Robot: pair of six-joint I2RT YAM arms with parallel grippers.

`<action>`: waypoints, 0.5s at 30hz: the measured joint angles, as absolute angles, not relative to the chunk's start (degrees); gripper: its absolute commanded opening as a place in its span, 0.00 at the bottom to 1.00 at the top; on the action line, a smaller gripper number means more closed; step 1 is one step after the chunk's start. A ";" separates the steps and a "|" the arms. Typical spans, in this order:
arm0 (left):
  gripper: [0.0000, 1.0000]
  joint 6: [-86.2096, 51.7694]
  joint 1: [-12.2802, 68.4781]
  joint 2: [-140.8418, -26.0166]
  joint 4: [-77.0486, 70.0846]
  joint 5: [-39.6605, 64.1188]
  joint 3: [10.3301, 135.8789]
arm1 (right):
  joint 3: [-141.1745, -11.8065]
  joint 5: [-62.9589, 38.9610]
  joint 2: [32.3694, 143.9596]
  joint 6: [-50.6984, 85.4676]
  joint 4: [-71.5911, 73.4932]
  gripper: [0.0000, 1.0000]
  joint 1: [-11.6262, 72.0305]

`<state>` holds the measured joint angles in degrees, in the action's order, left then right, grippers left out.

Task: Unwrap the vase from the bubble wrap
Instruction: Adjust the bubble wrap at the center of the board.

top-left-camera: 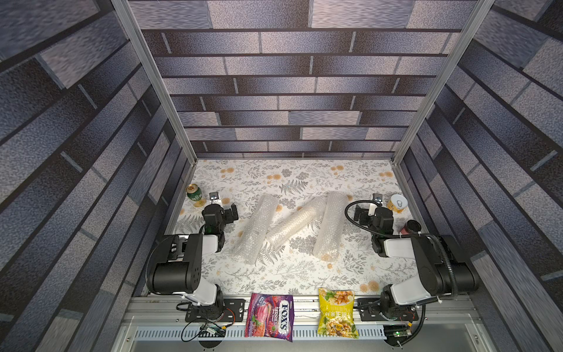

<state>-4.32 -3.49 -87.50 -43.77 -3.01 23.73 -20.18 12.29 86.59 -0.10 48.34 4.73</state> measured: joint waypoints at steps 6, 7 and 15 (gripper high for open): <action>0.94 -4.36 -3.60 -87.50 -43.77 -3.01 23.73 | -20.18 12.27 86.59 -0.21 48.34 0.91 4.73; 0.93 -4.34 -3.60 -87.50 -43.55 -3.01 23.86 | -20.18 12.27 86.59 -0.27 48.34 0.90 4.73; 1.00 -4.34 -3.33 -84.23 -21.58 -3.07 40.40 | -21.30 12.36 86.43 -0.27 46.50 0.86 4.73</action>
